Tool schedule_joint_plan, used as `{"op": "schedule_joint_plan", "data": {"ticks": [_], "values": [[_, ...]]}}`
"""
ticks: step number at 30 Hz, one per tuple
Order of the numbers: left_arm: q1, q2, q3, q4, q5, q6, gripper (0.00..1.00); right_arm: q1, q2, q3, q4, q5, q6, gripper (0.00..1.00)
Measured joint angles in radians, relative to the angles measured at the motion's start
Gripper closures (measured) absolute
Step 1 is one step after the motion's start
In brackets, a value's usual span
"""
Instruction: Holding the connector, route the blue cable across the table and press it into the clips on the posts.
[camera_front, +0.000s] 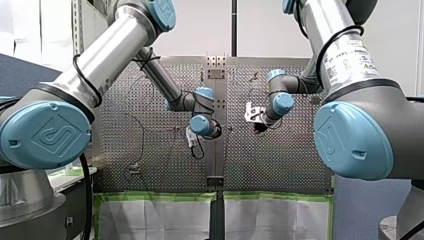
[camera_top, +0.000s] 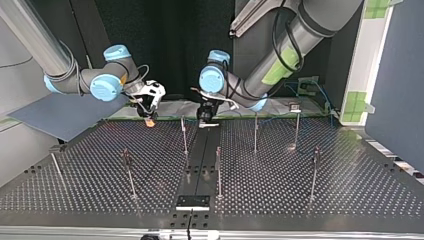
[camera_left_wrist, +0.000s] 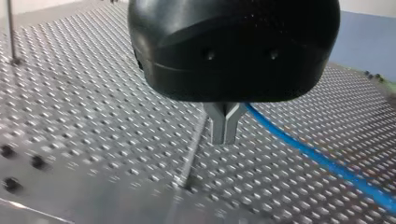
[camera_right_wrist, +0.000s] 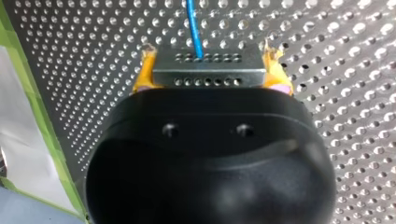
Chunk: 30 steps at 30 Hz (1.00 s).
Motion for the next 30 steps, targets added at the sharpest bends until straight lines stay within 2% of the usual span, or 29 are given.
{"op": "schedule_joint_plan", "data": {"ticks": [4,13,21,26,30], "values": [[0.0,-0.018,0.008,-0.019,-0.004,0.015,1.0,-0.002,0.002,-0.005,0.0,-0.011,-0.003,1.0],[-0.02,0.009,0.011,-0.063,-0.01,0.025,1.0,-0.002,0.002,-0.015,0.002,-0.033,-0.006,1.0],[-0.054,0.021,-0.002,-0.093,-0.064,0.027,1.0,0.005,0.002,-0.014,0.01,-0.039,-0.005,1.0],[-0.071,0.021,-0.034,-0.085,-0.103,0.028,1.0,0.004,0.004,-0.011,0.013,-0.039,-0.001,1.0],[-0.077,0.021,-0.042,-0.074,-0.111,0.026,1.0,-0.001,0.005,-0.01,0.012,-0.037,0.002,1.0]]}}
